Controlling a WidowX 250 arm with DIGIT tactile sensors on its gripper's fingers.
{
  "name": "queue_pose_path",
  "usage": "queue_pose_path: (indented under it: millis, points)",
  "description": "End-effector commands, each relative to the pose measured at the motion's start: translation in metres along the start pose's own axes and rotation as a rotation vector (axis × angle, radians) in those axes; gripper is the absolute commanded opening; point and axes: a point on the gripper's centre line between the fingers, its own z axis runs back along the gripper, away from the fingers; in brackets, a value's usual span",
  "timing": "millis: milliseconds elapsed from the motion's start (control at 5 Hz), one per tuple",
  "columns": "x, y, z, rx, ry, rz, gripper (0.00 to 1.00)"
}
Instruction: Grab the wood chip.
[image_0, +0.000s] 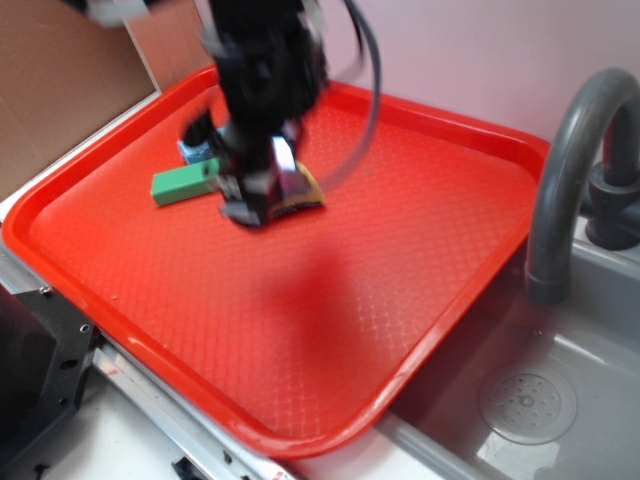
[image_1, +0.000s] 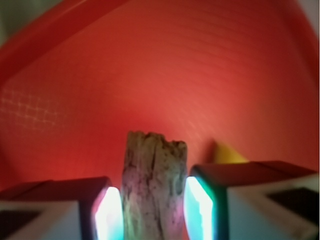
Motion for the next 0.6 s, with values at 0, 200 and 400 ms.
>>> queue_pose_path:
  millis: [0, 200, 400]
  points:
    - [-0.048, -0.005, 0.088, -0.103, -0.1, 0.496, 0.0]
    - [-0.064, -0.011, 0.101, -0.099, -0.107, 0.746, 0.0]
    - [-0.06, -0.014, 0.099, -0.057, -0.1, 0.838, 0.0]
